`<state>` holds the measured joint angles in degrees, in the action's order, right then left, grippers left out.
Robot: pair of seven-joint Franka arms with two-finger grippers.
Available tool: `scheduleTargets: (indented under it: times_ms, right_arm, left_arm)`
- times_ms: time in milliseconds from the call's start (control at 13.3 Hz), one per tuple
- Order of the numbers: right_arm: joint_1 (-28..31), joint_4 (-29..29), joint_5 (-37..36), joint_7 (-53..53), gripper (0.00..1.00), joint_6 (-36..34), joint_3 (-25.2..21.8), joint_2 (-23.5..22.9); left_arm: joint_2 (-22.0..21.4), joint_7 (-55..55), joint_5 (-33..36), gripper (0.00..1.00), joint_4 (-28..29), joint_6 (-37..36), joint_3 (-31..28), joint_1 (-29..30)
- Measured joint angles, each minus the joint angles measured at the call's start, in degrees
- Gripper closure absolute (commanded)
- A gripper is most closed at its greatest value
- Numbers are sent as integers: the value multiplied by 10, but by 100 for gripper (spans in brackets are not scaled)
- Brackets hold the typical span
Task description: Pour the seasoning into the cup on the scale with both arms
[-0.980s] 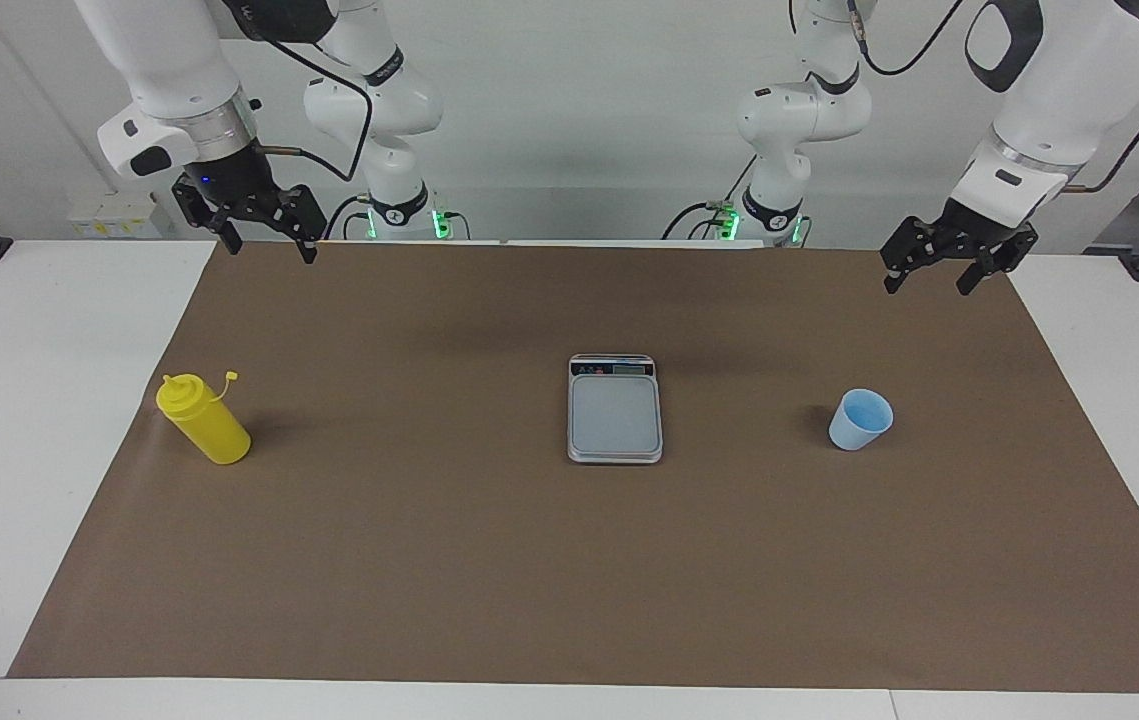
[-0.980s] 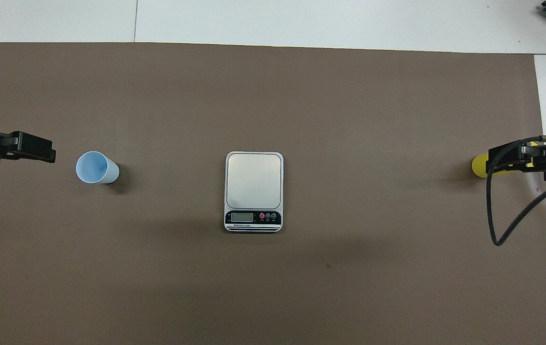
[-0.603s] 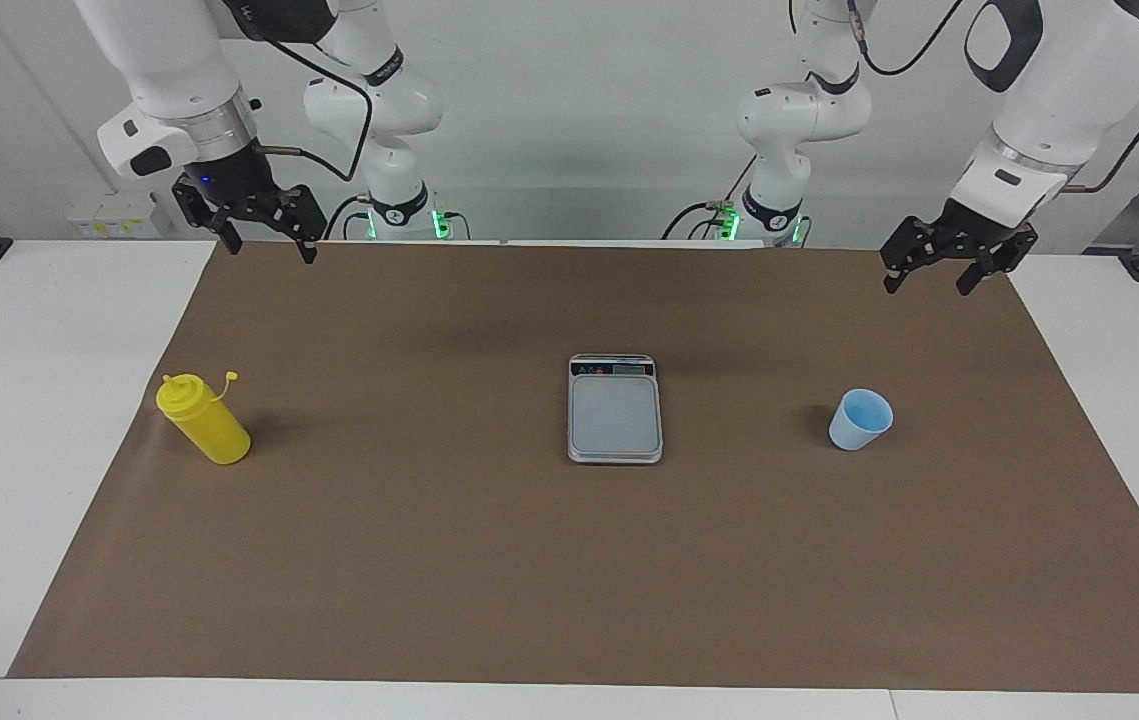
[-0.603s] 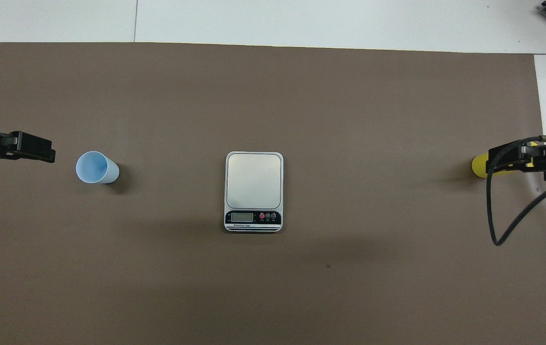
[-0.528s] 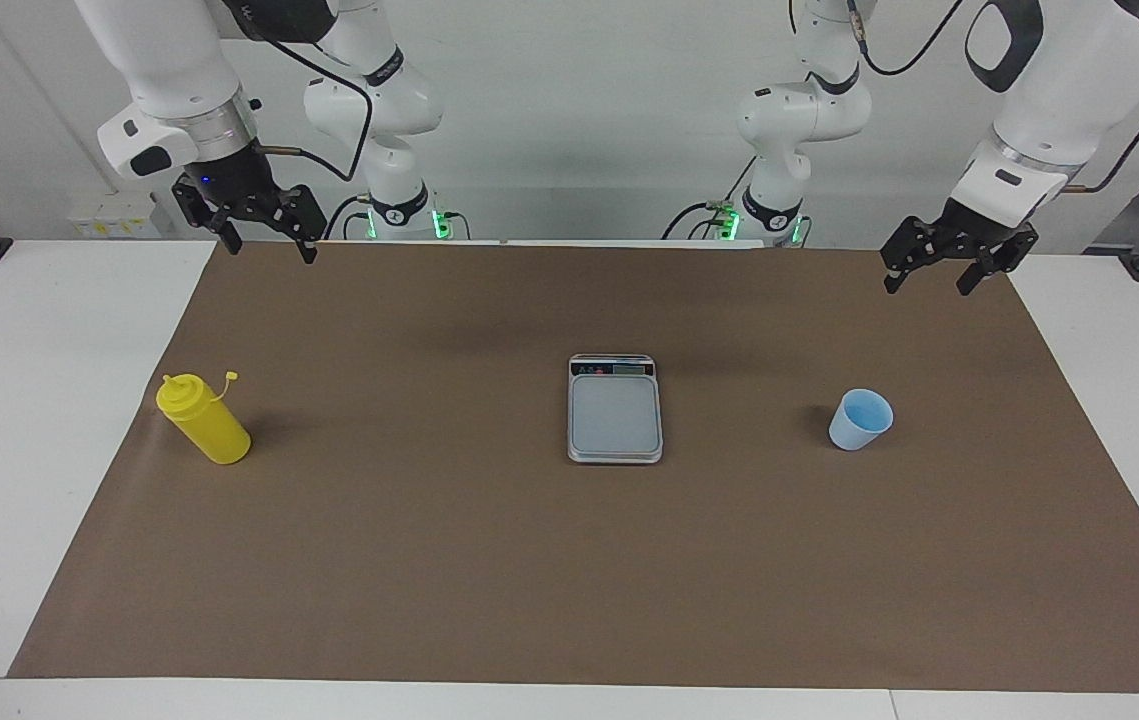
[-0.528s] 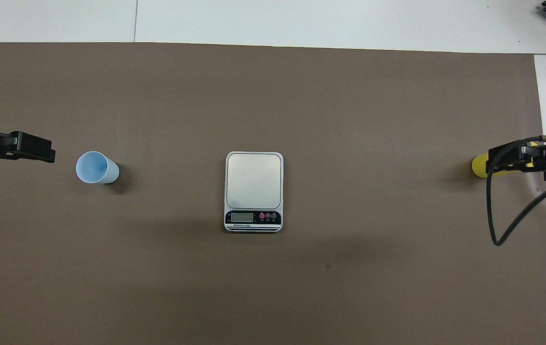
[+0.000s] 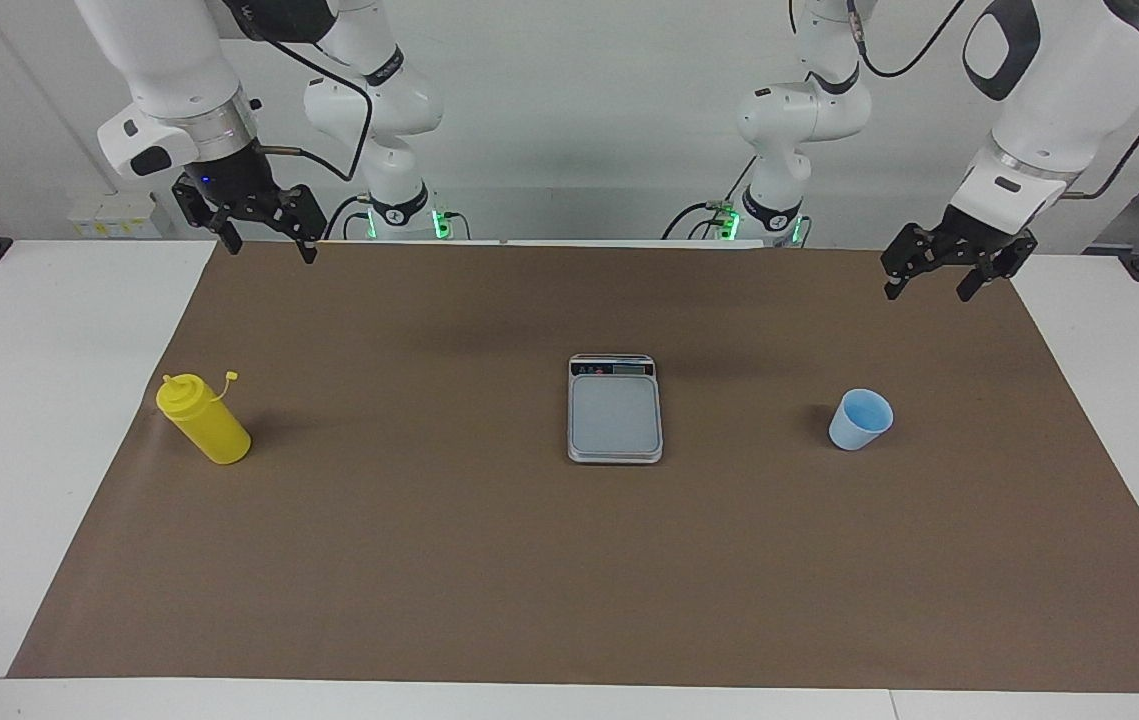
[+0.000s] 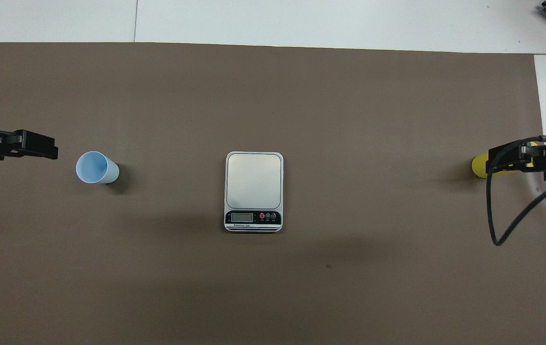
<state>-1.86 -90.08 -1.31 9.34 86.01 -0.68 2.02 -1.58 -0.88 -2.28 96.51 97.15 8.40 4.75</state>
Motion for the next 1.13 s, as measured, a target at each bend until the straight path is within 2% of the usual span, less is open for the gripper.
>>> scheduleTargets:
  times_ms: [603,1131]
  right_arm:
    - [0,0,0,0,0,0,0,0]
    - [0,0,0,0,0,0,0,0]
  left_arm:
    - [30,0,0,0,146,189,-2,53]
    - [66,-63,-2,0,243,347,8,53]
